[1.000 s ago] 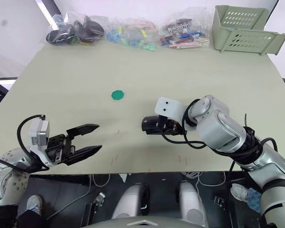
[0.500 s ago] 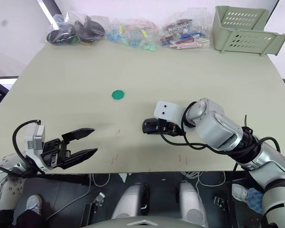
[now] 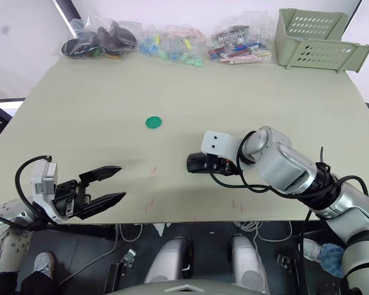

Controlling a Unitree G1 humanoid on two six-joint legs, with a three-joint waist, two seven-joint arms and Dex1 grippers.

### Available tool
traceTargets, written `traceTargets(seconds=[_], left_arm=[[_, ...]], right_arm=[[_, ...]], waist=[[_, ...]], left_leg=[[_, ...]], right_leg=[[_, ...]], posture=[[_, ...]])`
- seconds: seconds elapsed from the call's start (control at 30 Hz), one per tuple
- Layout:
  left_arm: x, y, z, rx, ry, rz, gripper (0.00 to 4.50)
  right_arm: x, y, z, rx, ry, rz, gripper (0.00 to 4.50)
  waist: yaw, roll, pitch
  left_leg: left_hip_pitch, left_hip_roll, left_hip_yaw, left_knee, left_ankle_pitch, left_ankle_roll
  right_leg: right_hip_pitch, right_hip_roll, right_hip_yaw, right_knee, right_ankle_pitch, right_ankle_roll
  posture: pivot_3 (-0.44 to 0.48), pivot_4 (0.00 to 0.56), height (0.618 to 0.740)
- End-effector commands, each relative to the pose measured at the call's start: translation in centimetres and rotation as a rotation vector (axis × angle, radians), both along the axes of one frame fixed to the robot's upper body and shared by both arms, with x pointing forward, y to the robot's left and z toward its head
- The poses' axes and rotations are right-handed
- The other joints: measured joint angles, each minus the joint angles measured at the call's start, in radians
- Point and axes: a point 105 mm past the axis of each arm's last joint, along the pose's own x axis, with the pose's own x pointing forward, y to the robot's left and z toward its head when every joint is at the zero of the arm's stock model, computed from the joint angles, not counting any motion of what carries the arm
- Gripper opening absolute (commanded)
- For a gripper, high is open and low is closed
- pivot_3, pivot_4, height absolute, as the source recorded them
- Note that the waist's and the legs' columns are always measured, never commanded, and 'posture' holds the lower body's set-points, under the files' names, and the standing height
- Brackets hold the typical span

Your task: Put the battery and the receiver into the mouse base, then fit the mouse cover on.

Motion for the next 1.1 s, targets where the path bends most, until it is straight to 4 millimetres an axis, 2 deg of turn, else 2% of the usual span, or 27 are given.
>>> traceTargets(seconds=[0.03,1.1], left_arm=[[-0.06,0.35,0.64,0.012,-0.036,0.007,4.5],[-0.12,0.23,-0.19,-0.002,-0.03,0.019,4.5]], right_arm=[[0.49,-0.19,0.87,-0.015,-0.04,-0.001,2.51],[0.38,0.52,1.68,0.001,-0.044,0.043,2.51]], waist=[[0.0,0.0,0.0],[0.0,0.0,0.0]], left_leg=[[0.0,0.0,0.0,0.0,0.0,0.0],[0.0,0.0,0.0,0.0,0.0,0.0]], right_leg=[[0.0,0.0,0.0,0.0,0.0,0.0],[0.0,0.0,0.0,0.0,0.0,0.0]], posture=[[0.0,0.15,0.74],[0.0,0.15,0.74]])
